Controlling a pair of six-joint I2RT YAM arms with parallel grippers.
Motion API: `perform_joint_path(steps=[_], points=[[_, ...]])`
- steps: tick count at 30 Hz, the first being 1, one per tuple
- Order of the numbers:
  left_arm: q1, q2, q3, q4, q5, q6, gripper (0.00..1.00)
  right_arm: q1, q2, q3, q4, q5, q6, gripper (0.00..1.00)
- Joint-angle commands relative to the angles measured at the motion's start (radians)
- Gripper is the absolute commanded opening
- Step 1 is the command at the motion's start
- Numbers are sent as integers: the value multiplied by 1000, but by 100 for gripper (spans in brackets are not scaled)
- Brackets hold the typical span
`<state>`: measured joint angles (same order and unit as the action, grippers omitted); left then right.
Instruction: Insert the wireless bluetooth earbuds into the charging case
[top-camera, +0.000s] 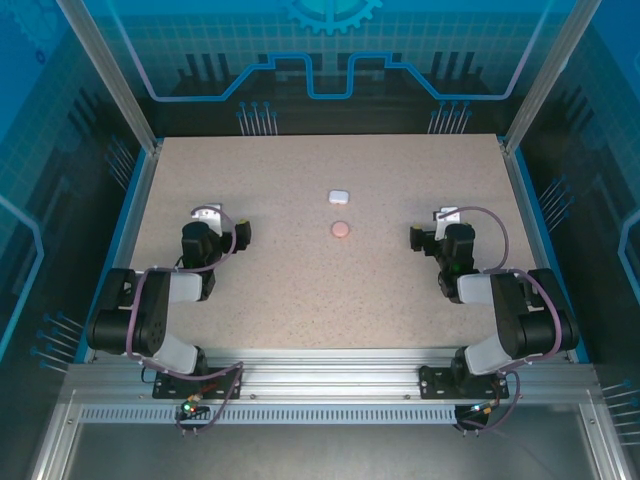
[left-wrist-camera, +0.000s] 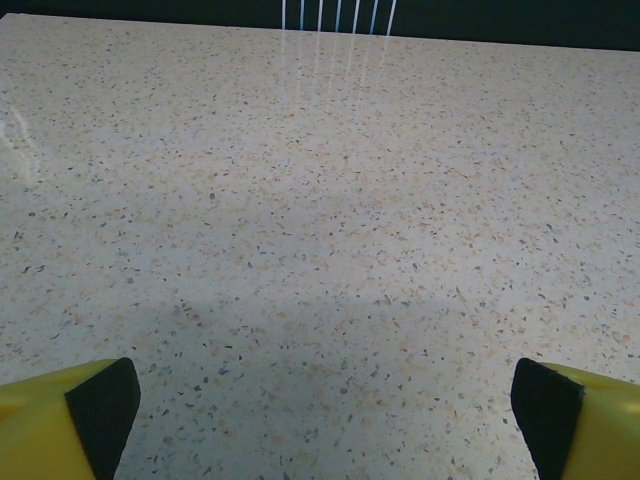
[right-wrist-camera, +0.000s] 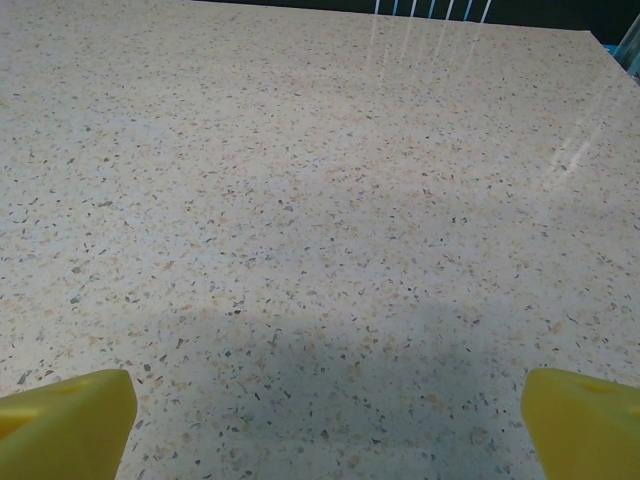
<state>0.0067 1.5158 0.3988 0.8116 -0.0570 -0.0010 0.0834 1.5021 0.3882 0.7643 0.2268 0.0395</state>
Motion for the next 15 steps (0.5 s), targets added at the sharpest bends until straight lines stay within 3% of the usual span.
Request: perform_joint_path(steps=[1,15], points=[[1,5,8,-2,19,-7,99,8,3,24,29,0,-14,100],[1,6,9,-2,19,-8,99,-14,0,24,23,-48,-9,100]])
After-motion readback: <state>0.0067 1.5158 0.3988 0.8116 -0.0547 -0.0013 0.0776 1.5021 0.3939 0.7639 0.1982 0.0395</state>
